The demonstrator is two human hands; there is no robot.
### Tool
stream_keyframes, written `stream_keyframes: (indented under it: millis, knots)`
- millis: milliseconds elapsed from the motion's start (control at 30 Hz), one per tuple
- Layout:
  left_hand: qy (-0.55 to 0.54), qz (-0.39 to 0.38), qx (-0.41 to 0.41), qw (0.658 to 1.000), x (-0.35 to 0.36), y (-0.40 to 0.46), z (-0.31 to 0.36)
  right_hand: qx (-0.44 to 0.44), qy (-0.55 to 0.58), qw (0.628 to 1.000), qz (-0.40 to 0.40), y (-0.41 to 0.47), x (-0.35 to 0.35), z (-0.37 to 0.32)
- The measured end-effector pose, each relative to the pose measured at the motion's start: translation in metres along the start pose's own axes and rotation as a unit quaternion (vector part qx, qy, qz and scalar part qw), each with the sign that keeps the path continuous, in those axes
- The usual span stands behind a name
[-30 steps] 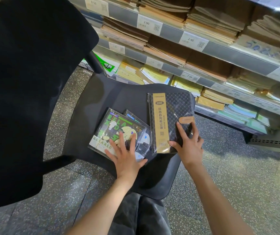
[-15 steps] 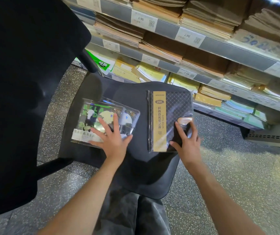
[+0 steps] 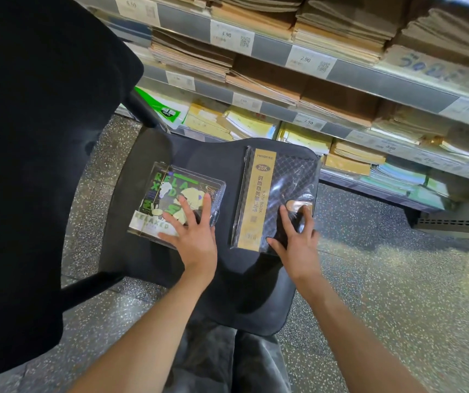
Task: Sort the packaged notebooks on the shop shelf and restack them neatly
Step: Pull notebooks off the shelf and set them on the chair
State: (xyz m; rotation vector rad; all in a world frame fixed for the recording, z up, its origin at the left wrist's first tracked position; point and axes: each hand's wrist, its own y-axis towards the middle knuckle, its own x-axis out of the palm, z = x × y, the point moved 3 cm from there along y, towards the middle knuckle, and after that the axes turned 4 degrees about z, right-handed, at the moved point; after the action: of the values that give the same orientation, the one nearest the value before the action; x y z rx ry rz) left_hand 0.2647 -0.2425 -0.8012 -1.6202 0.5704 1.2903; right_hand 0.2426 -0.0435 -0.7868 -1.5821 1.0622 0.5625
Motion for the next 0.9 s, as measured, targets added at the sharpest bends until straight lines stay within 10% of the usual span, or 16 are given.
stream_keyframes:
  millis: [900]
  knots:
    - [-0.008,-0.021,0.092,0.995,-0.081,-0.015,0.032,-0.054,-0.022,0.997,-0.046,-0.008,-0.055,-0.018]
